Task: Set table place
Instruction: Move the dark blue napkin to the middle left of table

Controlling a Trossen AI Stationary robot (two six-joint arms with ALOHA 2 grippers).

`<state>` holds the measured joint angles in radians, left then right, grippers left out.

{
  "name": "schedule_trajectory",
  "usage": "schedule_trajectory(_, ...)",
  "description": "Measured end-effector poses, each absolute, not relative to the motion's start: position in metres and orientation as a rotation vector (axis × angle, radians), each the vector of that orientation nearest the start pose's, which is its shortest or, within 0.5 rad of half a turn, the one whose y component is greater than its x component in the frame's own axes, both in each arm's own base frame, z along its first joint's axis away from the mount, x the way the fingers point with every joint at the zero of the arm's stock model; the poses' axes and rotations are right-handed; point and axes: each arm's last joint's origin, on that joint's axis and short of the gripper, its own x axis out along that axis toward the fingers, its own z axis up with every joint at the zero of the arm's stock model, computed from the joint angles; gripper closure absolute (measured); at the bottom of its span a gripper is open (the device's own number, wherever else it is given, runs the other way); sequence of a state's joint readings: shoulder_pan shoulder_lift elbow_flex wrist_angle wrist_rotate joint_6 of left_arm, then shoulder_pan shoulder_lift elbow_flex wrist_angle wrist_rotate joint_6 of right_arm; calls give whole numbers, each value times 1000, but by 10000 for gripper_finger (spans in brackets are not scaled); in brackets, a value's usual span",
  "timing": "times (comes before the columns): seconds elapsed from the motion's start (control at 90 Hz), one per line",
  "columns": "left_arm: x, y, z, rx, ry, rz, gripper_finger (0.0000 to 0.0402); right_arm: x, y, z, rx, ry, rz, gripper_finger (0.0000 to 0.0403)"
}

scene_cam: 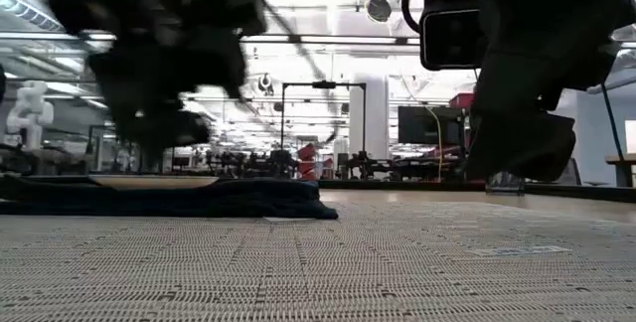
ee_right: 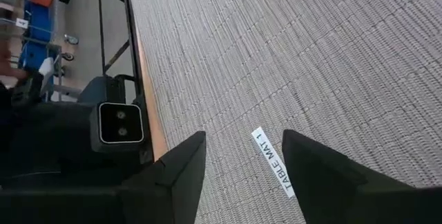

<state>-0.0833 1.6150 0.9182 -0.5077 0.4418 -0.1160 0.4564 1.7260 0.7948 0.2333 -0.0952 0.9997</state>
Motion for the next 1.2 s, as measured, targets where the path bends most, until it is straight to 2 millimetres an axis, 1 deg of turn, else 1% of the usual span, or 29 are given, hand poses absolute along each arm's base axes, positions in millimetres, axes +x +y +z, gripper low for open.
schedule_trajectory(0.1,300,-36,172,-212,1103,-382,240,295,147,142,787,872,127,225)
schedule_trajectory(0.211,302,-34,173,-109,1064,-380,240,294,147,141,766,873,121,225)
schedule_trajectory(0.267,302,-31,172,-62,1068,-357,240,292,145,138,751,898,79,228)
schedule_trajectory(0.333,301,-28,171,-23,1073,-334,240,286,141,131,738,967,-19,238)
schedule_trajectory(0.389,302,-26,171,-16,1073,-325,240,282,138,126,726,1010,-90,250)
schedule_trajectory(0.489,302,-25,171,-40,1071,-343,240,277,134,124,713,1033,-184,271)
schedule_trajectory(0.611,302,-25,172,-43,1069,-359,240,277,130,123,715,1041,-221,298)
schedule_trajectory(0.7,302,-25,171,-43,1070,-360,240,277,127,122,747,1053,-260,326)
schedule_trajectory(0.833,304,-24,159,-29,1113,-368,240,274,125,120,774,1073,-329,385)
schedule_trajectory(0.878,305,-23,152,-29,1135,-369,240,273,124,120,780,1076,-338,395)
schedule_trajectory(0.956,307,-22,141,-37,1173,-388,240,273,124,120,791,1076,-348,394)
schedule_trajectory(1.078,307,-15,135,-32,1206,-375,240,272,126,119,806,1073,-368,398)
schedule_trajectory(1.133,306,-10,134,-10,1228,-343,240,271,127,119,810,1071,-381,401)
schedule_trajectory(1.2,302,-2,132,17,1291,-263,240,270,128,118,814,1066,-397,401)
